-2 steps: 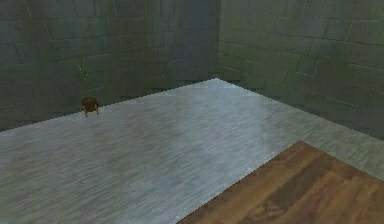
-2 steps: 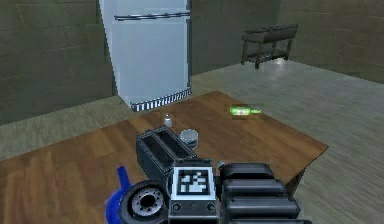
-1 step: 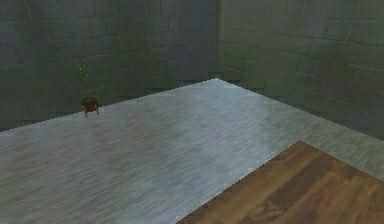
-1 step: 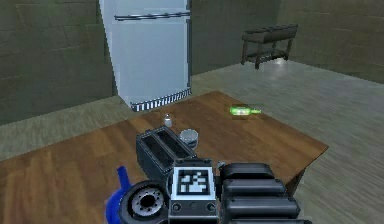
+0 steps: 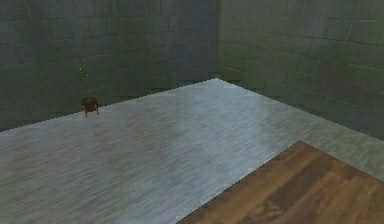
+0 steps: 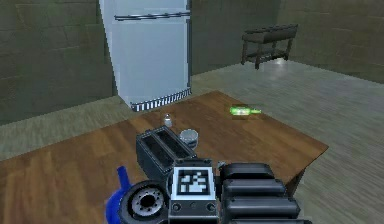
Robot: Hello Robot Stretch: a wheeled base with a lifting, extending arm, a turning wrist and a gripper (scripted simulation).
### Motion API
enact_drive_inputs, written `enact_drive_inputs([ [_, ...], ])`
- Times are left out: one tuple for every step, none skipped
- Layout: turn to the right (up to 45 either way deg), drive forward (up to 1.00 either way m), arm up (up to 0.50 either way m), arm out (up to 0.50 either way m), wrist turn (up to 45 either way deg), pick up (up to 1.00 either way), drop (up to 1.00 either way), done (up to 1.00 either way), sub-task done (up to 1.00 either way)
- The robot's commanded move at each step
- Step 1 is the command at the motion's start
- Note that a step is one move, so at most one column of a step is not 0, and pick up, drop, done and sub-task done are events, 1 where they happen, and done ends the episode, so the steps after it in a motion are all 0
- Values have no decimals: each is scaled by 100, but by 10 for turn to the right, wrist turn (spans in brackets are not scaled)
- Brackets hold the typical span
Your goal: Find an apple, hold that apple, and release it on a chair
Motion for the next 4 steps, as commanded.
enact_drive_inputs([
  [0,0,0,8,0,0,0,0,0],
  [0,0,0,0,450,0,0,0,0],
  [0,0,0,0,450,0,0,0,0],
  [0,0,0,0,450,0,0,0,0],
])
